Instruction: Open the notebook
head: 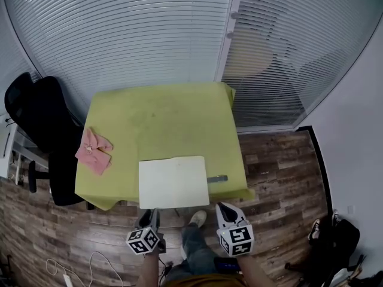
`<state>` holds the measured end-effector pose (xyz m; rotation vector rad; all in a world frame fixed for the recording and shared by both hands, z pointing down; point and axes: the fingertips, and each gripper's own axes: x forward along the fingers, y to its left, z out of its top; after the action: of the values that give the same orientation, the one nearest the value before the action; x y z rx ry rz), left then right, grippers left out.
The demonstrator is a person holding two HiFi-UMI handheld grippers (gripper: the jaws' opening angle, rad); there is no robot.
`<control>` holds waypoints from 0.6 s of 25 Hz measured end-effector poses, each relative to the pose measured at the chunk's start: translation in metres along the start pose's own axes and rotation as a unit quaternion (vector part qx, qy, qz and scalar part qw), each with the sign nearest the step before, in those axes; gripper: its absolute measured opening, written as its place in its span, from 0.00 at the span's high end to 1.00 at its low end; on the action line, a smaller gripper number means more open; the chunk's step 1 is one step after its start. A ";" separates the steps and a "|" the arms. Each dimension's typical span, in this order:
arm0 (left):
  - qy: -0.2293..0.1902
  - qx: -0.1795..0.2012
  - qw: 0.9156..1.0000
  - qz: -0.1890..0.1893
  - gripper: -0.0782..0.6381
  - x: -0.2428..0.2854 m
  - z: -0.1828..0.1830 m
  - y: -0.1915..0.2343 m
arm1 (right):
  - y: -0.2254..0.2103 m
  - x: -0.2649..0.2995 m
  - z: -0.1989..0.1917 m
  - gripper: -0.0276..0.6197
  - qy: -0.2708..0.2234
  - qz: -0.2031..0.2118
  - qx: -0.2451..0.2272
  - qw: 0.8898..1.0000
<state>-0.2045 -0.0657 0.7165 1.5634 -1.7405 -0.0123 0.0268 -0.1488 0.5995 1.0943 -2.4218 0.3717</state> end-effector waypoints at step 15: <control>-0.050 0.082 0.995 0.006 0.63 -0.037 0.046 -0.010 | 0.015 -0.015 0.027 0.94 -0.039 -0.017 -0.017 0.999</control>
<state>-0.2232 -0.0589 0.6604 1.6947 -1.8681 0.0608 0.0164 -0.1405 0.5682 1.1535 -2.4657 0.2804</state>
